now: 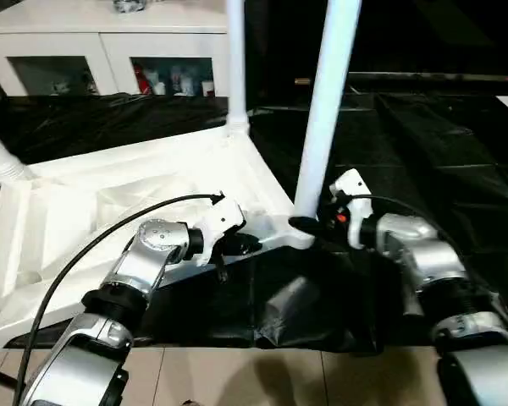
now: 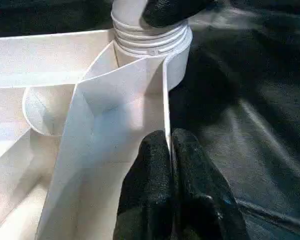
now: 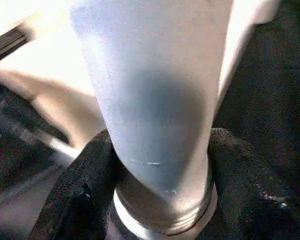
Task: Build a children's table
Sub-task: Rotate leg to tighten
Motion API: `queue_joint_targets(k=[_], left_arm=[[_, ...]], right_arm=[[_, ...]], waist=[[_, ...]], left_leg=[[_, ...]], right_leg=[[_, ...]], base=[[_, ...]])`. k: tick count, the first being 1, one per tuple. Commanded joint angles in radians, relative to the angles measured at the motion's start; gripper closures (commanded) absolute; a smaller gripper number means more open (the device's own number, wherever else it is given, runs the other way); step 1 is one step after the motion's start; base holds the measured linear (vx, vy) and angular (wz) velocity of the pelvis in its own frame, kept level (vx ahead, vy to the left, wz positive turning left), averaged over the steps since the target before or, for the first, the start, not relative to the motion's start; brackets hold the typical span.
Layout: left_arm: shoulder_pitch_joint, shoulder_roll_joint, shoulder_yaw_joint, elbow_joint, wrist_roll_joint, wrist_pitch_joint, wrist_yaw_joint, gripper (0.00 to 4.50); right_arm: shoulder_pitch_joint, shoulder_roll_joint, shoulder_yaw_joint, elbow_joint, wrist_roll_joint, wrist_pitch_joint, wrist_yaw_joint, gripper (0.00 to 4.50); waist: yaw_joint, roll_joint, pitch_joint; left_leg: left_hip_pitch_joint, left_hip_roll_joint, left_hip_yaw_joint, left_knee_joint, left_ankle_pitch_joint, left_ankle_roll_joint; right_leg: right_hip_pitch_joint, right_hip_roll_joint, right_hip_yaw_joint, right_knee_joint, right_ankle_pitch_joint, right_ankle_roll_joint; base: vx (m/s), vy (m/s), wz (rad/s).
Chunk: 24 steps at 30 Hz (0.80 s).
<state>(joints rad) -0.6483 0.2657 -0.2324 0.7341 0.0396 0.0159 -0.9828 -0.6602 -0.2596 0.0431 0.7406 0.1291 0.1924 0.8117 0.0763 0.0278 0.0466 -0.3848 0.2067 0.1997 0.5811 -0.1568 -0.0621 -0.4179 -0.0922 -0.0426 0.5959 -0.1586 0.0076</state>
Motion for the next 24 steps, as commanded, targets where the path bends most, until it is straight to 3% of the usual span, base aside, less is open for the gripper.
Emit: queue_joint_targets(k=[1, 2, 4, 5, 12, 16, 17, 18, 19, 20, 23, 24], left_arm=[[-0.013, -0.020, -0.002, 0.019, 0.009, 0.000, 0.020, 4.50], [-0.043, -0.052, -0.004, 0.066, 0.030, 0.008, 0.087, 4.50], [-0.074, -0.086, -0.005, 0.110, 0.050, 0.026, 0.165, 4.50], [-0.084, -0.096, -0.004, 0.124, 0.055, 0.030, 0.192, 4.50], [-0.151, -0.190, 0.011, 0.209, 0.075, 0.063, 0.382, 4.50], [-0.151, -0.202, 0.010, 0.212, 0.073, 0.046, 0.365, 4.50], [-0.149, -0.200, 0.009, 0.210, 0.073, 0.038, 0.358, 4.50], [-0.141, -0.191, 0.009, 0.200, 0.067, 0.019, 0.331, 4.50], [-0.138, -0.188, 0.009, 0.196, 0.065, 0.012, 0.320, 4.50], [-0.134, -0.184, 0.009, 0.192, 0.062, 0.007, 0.311, 4.50], [-0.120, -0.164, 0.011, 0.174, 0.052, -0.007, 0.269, 4.50], [-0.111, -0.153, 0.009, 0.165, 0.047, -0.020, 0.244, 4.50]], right_arm=[[0.017, 0.010, -0.020, 0.036, -0.005, 0.024, -0.101, 2.10], [0.039, 0.056, -0.037, 0.042, -0.015, 0.026, -0.221, 2.11], [0.055, 0.102, -0.059, 0.051, -0.025, 0.027, -0.352, 2.12], [0.058, 0.116, -0.067, 0.055, -0.027, 0.029, -0.391, 2.12], [0.070, 0.259, -0.137, 0.072, -0.010, 0.020, -0.660, 2.12], [0.062, 0.280, -0.108, 0.064, -0.035, -0.018, -0.665, 2.12], [0.060, 0.279, -0.108, 0.062, -0.030, -0.031, -0.652, 1.58], [0.055, 0.267, -0.104, 0.056, -0.027, -0.056, -0.622, 1.44], [0.053, 0.261, -0.103, 0.054, -0.026, -0.065, -0.611, 1.44], [0.051, 0.254, -0.098, 0.050, -0.032, -0.072, -0.601, 1.38], [0.045, 0.220, -0.082, 0.030, -0.043, -0.087, -0.544, 1.01], [0.043, 0.202, -0.072, 0.020, -0.046, -0.084, -0.509, 0.97]], waist=[[0.000, -0.010, -0.064], [-0.002, -0.005, -0.063], [-0.004, -0.007, -0.062], [-0.006, -0.006, -0.061], [-0.012, 0.001, -0.056], [-0.013, 0.000, -0.059], [-0.013, -0.001, -0.059], [-0.013, -0.007, -0.059], [-0.013, -0.005, -0.060], [-0.015, -0.010, -0.061], [-0.014, -0.009, -0.062], [-0.014, -0.014, -0.063]], left_leg=[[0.023, 0.015, -0.009, -0.067, -0.304, 0.009], [0.026, 0.013, -0.008, -0.068, -0.317, 0.001], [0.028, 0.013, -0.011, -0.071, -0.331, -0.009], [0.030, 0.012, -0.015, -0.074, -0.363, -0.023], [0.040, 0.009, -0.021, -0.079, -0.455, -0.033], [0.037, 0.011, -0.025, -0.087, -0.457, -0.028], [0.036, 0.011, -0.025, -0.087, -0.456, -0.026], [0.035, 0.011, -0.024, -0.087, -0.456, -0.023], [0.033, 0.010, -0.023, -0.087, -0.448, -0.017], [0.026, 0.011, -0.023, -0.088, -0.429, -0.011], [0.025, 0.011, -0.020, -0.085, -0.398, 0.000], [0.021, 0.011, -0.019, -0.084, -0.379, 0.006]], right_leg=[[0.043, -0.039, 0.022, -0.075, -0.320, -0.207], [0.037, -0.038, 0.024, -0.081, -0.341, -0.195], [0.038, -0.038, 0.023, -0.083, -0.361, -0.185], [0.035, -0.038, 0.021, -0.087, -0.404, -0.168], [0.024, -0.038, 0.017, -0.109, -0.505, -0.127], [0.031, -0.040, 0.012, -0.113, -0.480, -0.118], [0.032, -0.040, 0.014, -0.111, -0.466, -0.122], [0.031, -0.040, 0.014, -0.112, -0.461, -0.123], [0.033, -0.041, 0.016, -0.109, -0.447, -0.130], [0.038, -0.042, 0.016, -0.105, -0.422, -0.136], [0.041, -0.043, 0.018, -0.101, -0.392, -0.150], [0.044, -0.043, 0.018, -0.099, -0.374, -0.156]], base=[[0.000, 0.000, 0.00], [0.000, 0.000, 0.00], [0.000, 0.000, 0.00], [0.000, 0.000, 0.00], [0.000, 0.000, 0.00], [0.000, 0.000, 0.00], [0.000, 0.000, 0.00], [0.000, 0.000, 0.00], [0.000, 0.000, 0.00], [0.000, 0.000, 0.00], [0.000, 0.000, 0.00], [0.000, 0.000, 0.00]])
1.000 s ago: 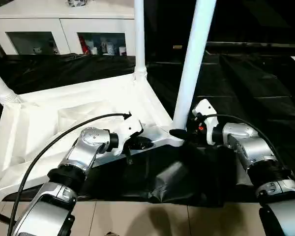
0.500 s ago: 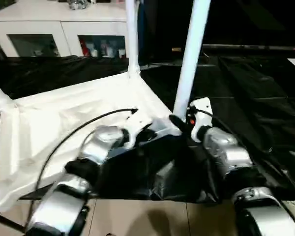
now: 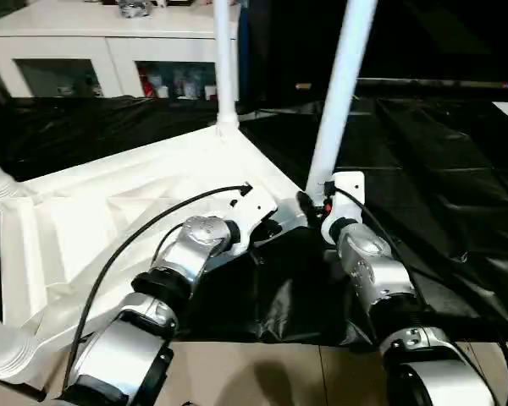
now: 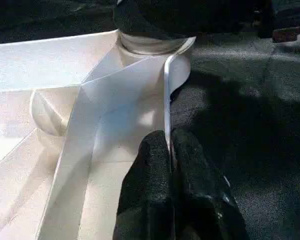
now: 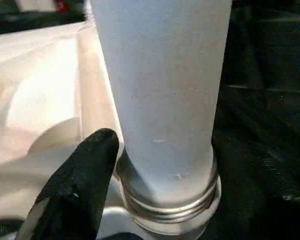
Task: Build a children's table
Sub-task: Rotate leg to tighten
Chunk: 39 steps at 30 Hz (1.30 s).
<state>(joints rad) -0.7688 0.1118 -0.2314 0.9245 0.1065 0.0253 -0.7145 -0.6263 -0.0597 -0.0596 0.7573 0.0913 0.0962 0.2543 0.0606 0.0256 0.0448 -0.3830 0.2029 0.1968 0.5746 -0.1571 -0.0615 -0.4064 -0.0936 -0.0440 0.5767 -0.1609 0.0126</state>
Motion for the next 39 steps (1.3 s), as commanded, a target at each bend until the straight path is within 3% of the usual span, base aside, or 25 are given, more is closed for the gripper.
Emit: queue_joint_targets(k=[1, 4, 6, 8, 13, 15, 19, 22, 30, 37, 39], left_arm=[[0.016, 0.011, 0.007, -0.033, -0.024, -0.036, -0.048, 4.50], [0.038, 0.043, 0.005, -0.057, -0.036, -0.062, -0.113, 4.50], [0.062, 0.079, 0.002, -0.087, -0.051, -0.068, -0.187, 4.50], [0.068, 0.089, 0.001, -0.096, -0.056, -0.071, -0.209, 4.50], [0.108, 0.140, -0.006, -0.154, -0.083, -0.057, -0.326, 4.50], [0.116, 0.153, -0.008, -0.169, -0.088, -0.050, -0.349, 4.50], [0.117, 0.162, -0.006, -0.172, -0.087, -0.048, -0.356, 4.50], [0.116, 0.168, -0.004, -0.177, -0.084, -0.044, -0.361, 4.50], [0.119, 0.175, -0.004, -0.190, -0.087, -0.030, -0.372, 4.50], [0.117, 0.176, -0.003, -0.182, -0.085, -0.023, -0.368, 4.50], [0.094, 0.159, 0.007, -0.141, -0.063, -0.008, -0.280, 4.50]], right_arm=[[0.007, -0.016, 0.041, -0.007, -0.009, 0.019, 0.085, 0.97], [0.006, -0.080, 0.072, -0.037, -0.013, 0.047, 0.209, 0.94], [0.007, -0.159, 0.100, -0.064, -0.011, 0.065, 0.349, 0.94], [0.005, -0.181, 0.106, -0.070, -0.004, 0.071, 0.389, 0.94], [0.013, -0.278, 0.140, -0.104, 0.011, 0.078, 0.592, 0.94], [0.014, -0.297, 0.150, -0.112, 0.021, 0.082, 0.648, 0.94], [0.009, -0.303, 0.160, -0.101, 0.019, 0.084, 0.679, 0.94], [-0.002, -0.295, 0.162, -0.078, 0.013, 0.079, 0.683, 1.19], [0.002, -0.285, 0.170, -0.077, 0.016, 0.085, 0.709, 1.81], [0.019, -0.266, 0.148, -0.082, 0.031, 0.094, 0.672, 1.85], [0.024, -0.221, 0.111, -0.062, 0.027, 0.100, 0.538, 1.85]], waist=[[0.003, -0.012, -0.061], [0.004, -0.011, -0.064], [0.008, -0.010, -0.068], [0.012, -0.010, -0.071], [0.028, -0.008, -0.077], [0.031, -0.007, -0.074], [0.032, -0.009, -0.069], [0.030, -0.009, -0.069], [0.032, -0.010, -0.072], [0.030, -0.008, -0.071], [0.026, -0.006, -0.069]], left_leg=[[0.019, 0.016, -0.014, -0.076, -0.358, 0.013], [0.017, 0.017, -0.011, -0.071, -0.315, 0.029], [0.015, 0.019, -0.010, -0.067, -0.265, 0.043], [0.010, 0.020, -0.006, -0.060, -0.216, 0.067], [0.011, 0.024, -0.002, -0.050, -0.143, 0.102], [0.014, 0.024, 0.001, -0.050, -0.163, 0.105], [0.018, 0.026, -0.001, -0.056, -0.218, 0.070], [0.017, 0.025, -0.002, -0.057, -0.231, 0.051], [0.015, 0.023, -0.001, -0.053, -0.204, 0.061], [0.016, 0.023, -0.001, -0.054, -0.207, 0.058], [0.015, 0.022, -0.002, -0.055, -0.214, 0.049]], right_leg=[[0.033, -0.042, 0.021, -0.076, -0.350, -0.172], [0.040, -0.042, 0.021, -0.069, -0.297, -0.190], [0.046, -0.042, 0.020, -0.059, -0.220, -0.213], [0.051, -0.038, 0.019, -0.048, -0.137, -0.238], [0.054, -0.036, 0.016, -0.029, -0.015, -0.286], [0.048, -0.035, 0.017, -0.032, -0.032, -0.289], [0.045, -0.038, 0.019, -0.042, -0.138, -0.271], [0.044, -0.038, 0.020, -0.043, -0.170, -0.258], [0.045, -0.037, 0.020, -0.038, -0.137, -0.261], [0.044, -0.036, 0.020, -0.039, -0.140, -0.262], [0.042, -0.036, 0.021, -0.039, -0.158, -0.255]], base=[[0.000, 0.000, 0.00], [0.000, 0.000, 0.00], [0.000, 0.000, 0.00], [0.000, 0.000, 0.00], [0.000, 0.000, 0.00], [0.000, 0.000, 0.00], [0.000, 0.000, 0.00], [0.000, 0.000, 0.00], [0.000, 0.000, 0.00], [0.000, 0.000, 0.00], [0.000, 0.000, 0.00]])
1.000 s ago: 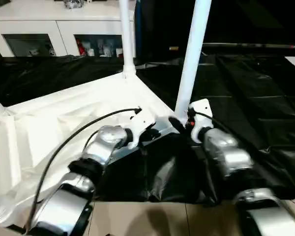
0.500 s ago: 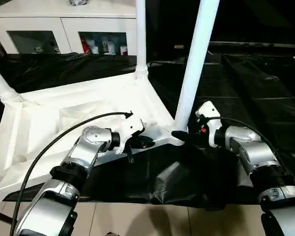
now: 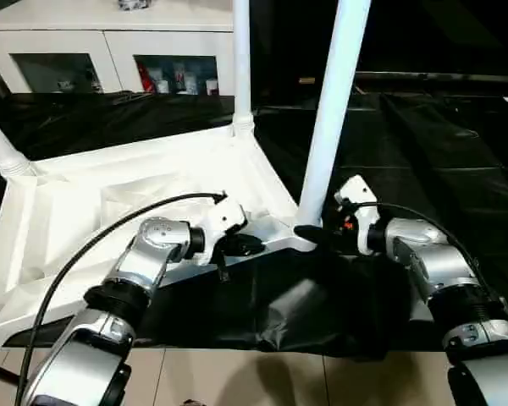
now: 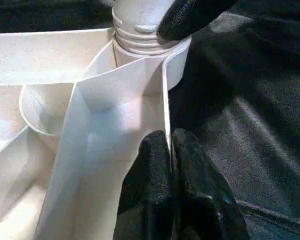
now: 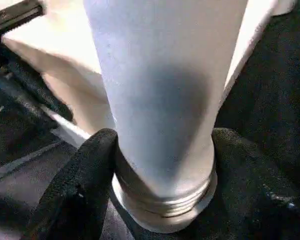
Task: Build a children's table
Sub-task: Rotate leg to tighten
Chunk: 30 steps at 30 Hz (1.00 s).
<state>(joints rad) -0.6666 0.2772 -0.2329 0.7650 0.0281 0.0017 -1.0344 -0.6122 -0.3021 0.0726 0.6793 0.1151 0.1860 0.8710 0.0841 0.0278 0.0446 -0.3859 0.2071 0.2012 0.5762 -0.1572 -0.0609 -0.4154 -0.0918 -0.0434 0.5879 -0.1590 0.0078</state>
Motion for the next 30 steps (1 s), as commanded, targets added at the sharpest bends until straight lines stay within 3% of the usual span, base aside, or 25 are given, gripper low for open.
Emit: queue_joint_targets(k=[1, 4, 5, 7, 11, 13, 16, 17, 21, 25, 27, 30], left_arm=[[-0.023, -0.019, 0.015, 0.042, 0.027, 0.030, 0.098, 4.50], [-0.061, -0.052, 0.031, 0.099, 0.048, 0.049, 0.230, 4.50], [-0.090, -0.085, 0.042, 0.137, 0.055, 0.061, 0.319, 4.50], [-0.113, -0.114, 0.047, 0.160, 0.059, 0.066, 0.377, 4.50], [-0.141, -0.163, 0.046, 0.182, 0.068, 0.067, 0.461, 4.50], [-0.147, -0.181, 0.042, 0.188, 0.068, 0.065, 0.467, 4.50], [-0.148, -0.202, 0.032, 0.192, 0.074, 0.041, 0.453, 4.50], [-0.146, -0.202, 0.031, 0.193, 0.073, 0.036, 0.447, 4.50], [-0.109, -0.159, 0.023, 0.166, 0.060, -0.005, 0.346, 4.50], [-0.080, -0.113, 0.017, 0.143, 0.053, -0.028, 0.263, 4.50], [-0.071, -0.094, 0.017, 0.137, 0.052, -0.034, 0.241, 4.50], [-0.048, -0.045, 0.019, 0.119, 0.043, -0.044, 0.181, 4.50]], right_arm=[[0.010, 0.047, -0.042, 0.029, 0.003, 0.017, -0.153, 1.86], [0.006, 0.118, -0.085, 0.072, -0.007, 0.014, -0.357, 1.86], [0.001, 0.177, -0.106, 0.108, -0.020, -0.001, -0.510, 1.86], [-0.007, 0.223, -0.113, 0.128, -0.030, -0.015, -0.603, 1.86], [-0.023, 0.304, -0.107, 0.156, -0.048, -0.051, -0.700, 1.86], [-0.026, 0.329, -0.099, 0.161, -0.049, -0.066, -0.694, 1.30], [-0.035, 0.358, -0.094, 0.164, -0.040, -0.094, -0.676, 1.05], [-0.039, 0.356, -0.097, 0.166, -0.038, -0.098, -0.679, 1.05], [-0.054, 0.286, -0.079, 0.142, -0.045, -0.105, -0.578, 0.70], [-0.053, 0.203, -0.055, 0.110, -0.062, -0.078, -0.460, 0.70], [-0.052, 0.169, -0.051, 0.097, -0.065, -0.067, -0.419, 0.70], [-0.057, 0.085, -0.054, 0.070, -0.053, -0.026, -0.317, 0.70]], waist=[[-0.002, -0.010, -0.066], [-0.005, -0.009, -0.060], [-0.008, -0.007, -0.059], [-0.011, -0.005, -0.059], [-0.016, -0.004, -0.061], [-0.014, -0.005, -0.061], [-0.011, -0.005, -0.063], [-0.016, -0.008, -0.063], [-0.026, -0.011, -0.067], [-0.025, -0.012, -0.070], [-0.023, -0.011, -0.072], [-0.015, -0.010, -0.071]], left_leg=[[0.020, 0.015, -0.006, -0.059, -0.236, 0.035], [0.030, 0.013, -0.008, -0.063, -0.310, -0.001], [0.032, 0.013, -0.014, -0.067, -0.346, -0.025], [0.034, 0.011, -0.018, -0.071, -0.370, -0.035], [0.030, 0.010, -0.018, -0.072, -0.383, -0.025], [0.030, 0.009, -0.016, -0.071, -0.373, -0.019], [0.024, 0.010, -0.017, -0.072, -0.354, -0.009], [0.017, 0.009, -0.018, -0.073, -0.341, -0.003], [0.014, 0.008, -0.017, -0.069, -0.309, 0.015], [0.011, 0.008, -0.013, -0.061, -0.251, 0.041], [0.010, 0.009, -0.011, -0.056, -0.205, 0.061], [0.014, 0.013, -0.007, -0.054, -0.204, 0.072]], right_leg=[[0.047, -0.038, 0.022, -0.057, -0.206, -0.238], [0.037, -0.041, 0.024, -0.073, -0.345, -0.204], [0.032, -0.042, 0.024, -0.079, -0.418, -0.174], [0.032, -0.042, 0.021, -0.085, -0.448, -0.152], [0.031, -0.040, 0.022, -0.087, -0.422, -0.144], [0.030, -0.039, 0.023, -0.087, -0.394, -0.149], [0.037, -0.040, 0.023, -0.082, -0.356, -0.156], [0.043, -0.039, 0.021, -0.077, -0.331, -0.158], [0.048, -0.039, 0.021, -0.071, -0.281, -0.177], [0.054, -0.039, 0.022, -0.062, -0.204, -0.208], [0.056, -0.037, 0.021, -0.053, -0.120, -0.238], [0.057, -0.036, 0.020, -0.051, -0.109, -0.257]], base=[[0.000, 0.000, 0.00], [0.000, 0.000, 0.00], [0.000, 0.000, 0.00], [0.000, 0.000, 0.00], [0.000, 0.000, 0.00], [0.000, 0.000, 0.00], [0.000, 0.000, 0.00], [0.000, 0.000, 0.00], [0.000, 0.000, 0.00], [0.000, 0.000, 0.00], [0.000, 0.000, 0.00], [0.000, 0.000, 0.00]])
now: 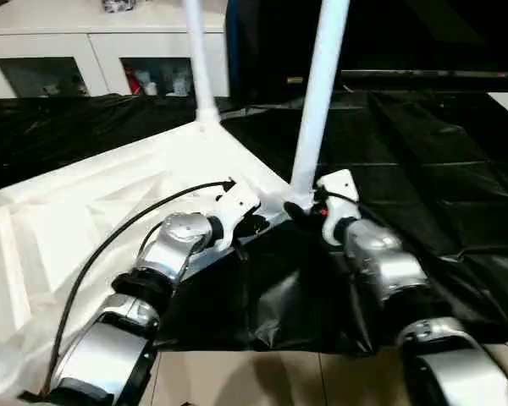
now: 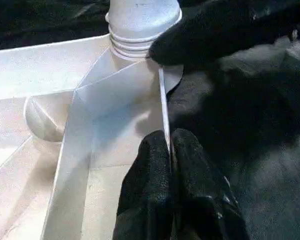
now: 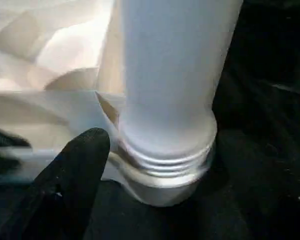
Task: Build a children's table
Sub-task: Rotate leg to tighten
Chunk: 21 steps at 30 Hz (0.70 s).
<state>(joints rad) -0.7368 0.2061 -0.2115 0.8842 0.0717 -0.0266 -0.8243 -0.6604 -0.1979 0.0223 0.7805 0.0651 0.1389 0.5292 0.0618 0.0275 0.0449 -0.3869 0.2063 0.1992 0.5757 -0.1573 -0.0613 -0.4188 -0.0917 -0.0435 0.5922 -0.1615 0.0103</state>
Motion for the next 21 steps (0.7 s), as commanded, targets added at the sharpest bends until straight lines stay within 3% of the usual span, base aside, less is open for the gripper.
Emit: queue_joint_targets(k=[1, 4, 5, 6, 8, 14, 21], left_arm=[[0.028, 0.033, -0.002, -0.006, -0.005, -0.020, -0.049, 4.50], [0.051, 0.056, -0.002, -0.043, -0.031, -0.032, -0.129, 4.50], [0.069, 0.073, -0.004, -0.079, -0.048, -0.028, -0.183, 4.50], [0.074, 0.078, -0.005, -0.089, -0.051, -0.026, -0.197, 4.50], [0.087, 0.090, -0.007, -0.114, -0.059, -0.022, -0.231, 4.50], [0.109, 0.102, -0.014, -0.151, -0.070, -0.013, -0.265, 4.50], [0.131, 0.108, -0.016, -0.191, -0.071, 0.005, -0.275, 4.50]], right_arm=[[-0.010, -0.033, -0.003, -0.035, 0.006, 0.034, 0.055, 0.70], [-0.005, -0.079, 0.021, -0.055, 0.025, 0.052, 0.181, 0.70], [0.013, -0.124, 0.071, -0.078, 0.010, 0.024, 0.301, 0.70], [0.018, -0.137, 0.085, -0.084, 0.006, 0.017, 0.333, 0.70], [0.026, -0.164, 0.109, -0.099, 0.004, 0.011, 0.406, 0.70], [0.002, -0.156, 0.081, -0.079, 0.041, 0.017, 0.454, 0.70], [0.027, -0.148, 0.106, -0.108, 0.056, 0.015, 0.516, 1.34]], waist=[[0.009, -0.010, -0.070], [0.011, -0.010, -0.067], [0.011, -0.011, -0.066], [0.015, -0.011, -0.068], [0.019, -0.012, -0.065], [0.023, -0.012, -0.066], [0.029, -0.017, -0.068]], left_leg=[[0.016, 0.014, -0.004, -0.053, -0.211, 0.074], [0.019, 0.018, -0.005, -0.057, -0.255, 0.055], [0.019, 0.018, -0.004, -0.056, -0.264, 0.053], [0.019, 0.020, -0.006, -0.056, -0.266, 0.052], [0.019, 0.020, -0.003, -0.056, -0.263, 0.054], [0.021, 0.022, -0.005, -0.058, -0.267, 0.041], [0.020, 0.021, -0.003, -0.055, -0.233, 0.054]], right_leg=[[0.060, -0.034, 0.019, -0.055, -0.111, -0.262], [0.056, -0.037, 0.020, -0.060, -0.186, -0.256], [0.055, -0.036, 0.020, -0.061, -0.195, -0.256], [0.058, -0.037, 0.019, -0.058, -0.191, -0.256], [0.053, -0.038, 0.022, -0.060, -0.196, -0.250], [0.049, -0.039, 0.023, -0.060, -0.229, -0.244], [0.051, -0.038, 0.023, -0.054, -0.184, -0.250]], base=[[0.000, 0.000, 0.00], [0.000, 0.000, 0.00], [0.000, 0.000, 0.00], [0.000, 0.000, 0.00], [0.000, 0.000, 0.00], [0.000, 0.000, 0.00], [0.000, 0.000, 0.00]])
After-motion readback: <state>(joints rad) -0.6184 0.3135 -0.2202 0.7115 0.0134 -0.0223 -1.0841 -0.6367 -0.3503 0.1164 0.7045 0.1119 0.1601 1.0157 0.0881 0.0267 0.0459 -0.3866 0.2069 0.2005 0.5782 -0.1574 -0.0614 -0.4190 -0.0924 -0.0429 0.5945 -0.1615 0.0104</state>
